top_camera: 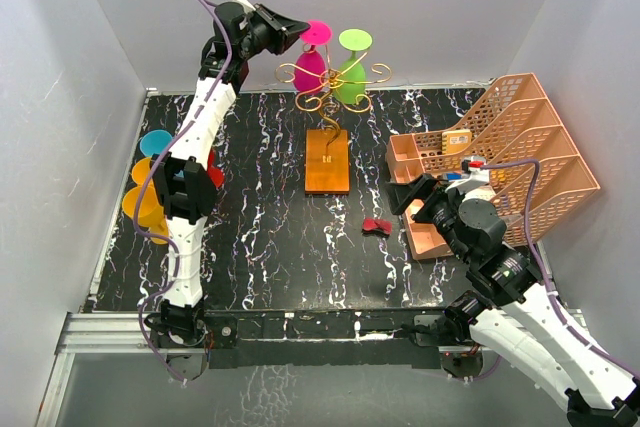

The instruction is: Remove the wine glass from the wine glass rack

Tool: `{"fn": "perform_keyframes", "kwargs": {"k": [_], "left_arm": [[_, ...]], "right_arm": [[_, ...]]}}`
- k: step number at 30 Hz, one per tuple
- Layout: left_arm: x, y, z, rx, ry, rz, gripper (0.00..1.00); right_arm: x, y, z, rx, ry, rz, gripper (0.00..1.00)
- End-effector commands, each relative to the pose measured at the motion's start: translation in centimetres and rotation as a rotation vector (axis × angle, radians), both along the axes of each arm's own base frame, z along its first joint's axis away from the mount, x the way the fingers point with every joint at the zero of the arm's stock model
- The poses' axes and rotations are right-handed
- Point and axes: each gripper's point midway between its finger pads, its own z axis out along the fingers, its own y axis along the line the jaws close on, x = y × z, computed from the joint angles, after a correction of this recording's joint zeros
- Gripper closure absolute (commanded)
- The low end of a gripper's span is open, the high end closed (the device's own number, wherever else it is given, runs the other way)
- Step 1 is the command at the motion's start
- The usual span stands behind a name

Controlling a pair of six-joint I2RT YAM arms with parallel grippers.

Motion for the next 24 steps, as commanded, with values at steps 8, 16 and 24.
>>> {"fn": "perform_keyframes", "kwargs": {"k": [8,16,24], "left_arm": [[-1.2,-0.5,4.9,-0.076,-0.102,-0.042,1.0],[-3.1,-1.1,5.9,-0.097,-0.116,-0.109,1.0],[-5.3,-0.9,7.1,-0.086,-0.124,-0.151,1.0]], "right_arm": [[0.4,-0.1,2.8,0.016,-0.055,-0.012,0.01],[0.4,0.3,2.6,0.035,-0.048,-0.001,0.01],[0.4,0.8,2.9,0.053,-0.047,0.017,0.01]]}}
